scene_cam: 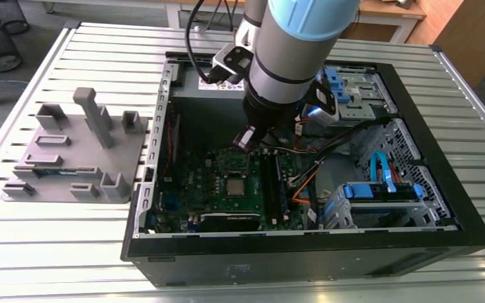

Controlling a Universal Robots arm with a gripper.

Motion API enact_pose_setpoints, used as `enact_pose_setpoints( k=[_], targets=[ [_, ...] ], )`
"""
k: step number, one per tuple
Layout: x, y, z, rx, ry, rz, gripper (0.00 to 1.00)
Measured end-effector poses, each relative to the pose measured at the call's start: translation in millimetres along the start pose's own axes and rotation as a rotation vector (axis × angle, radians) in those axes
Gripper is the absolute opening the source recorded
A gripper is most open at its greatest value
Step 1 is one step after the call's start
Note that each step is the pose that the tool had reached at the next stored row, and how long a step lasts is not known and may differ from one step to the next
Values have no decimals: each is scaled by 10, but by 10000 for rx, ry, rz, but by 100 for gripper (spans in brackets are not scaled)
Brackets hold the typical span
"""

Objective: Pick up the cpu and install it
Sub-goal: 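Close the cpu cover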

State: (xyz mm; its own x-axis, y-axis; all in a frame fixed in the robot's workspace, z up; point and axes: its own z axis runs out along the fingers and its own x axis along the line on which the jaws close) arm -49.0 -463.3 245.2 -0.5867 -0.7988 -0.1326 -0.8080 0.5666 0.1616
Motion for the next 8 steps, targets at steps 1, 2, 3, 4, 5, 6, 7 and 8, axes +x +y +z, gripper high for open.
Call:
enact_pose_setpoints(
  k=[1, 2, 3, 4, 5, 6, 7, 8],
  targets=[
    [-2, -2, 0, -1, 0, 0, 11],
    [-4, -3, 1, 0, -1, 0, 11],
    [-5, -4, 1, -1, -2, 0, 11],
    [-5, -5, 1, -1, -2, 0, 11],
    [-6, -5, 0, 0, -2, 0, 11],
    [-6, -5, 1, -1, -2, 0, 11],
    [-6, -5, 1, -5, -7, 0, 11],
    [-6, -5, 1, -12, -16, -1, 11]
  ],
)
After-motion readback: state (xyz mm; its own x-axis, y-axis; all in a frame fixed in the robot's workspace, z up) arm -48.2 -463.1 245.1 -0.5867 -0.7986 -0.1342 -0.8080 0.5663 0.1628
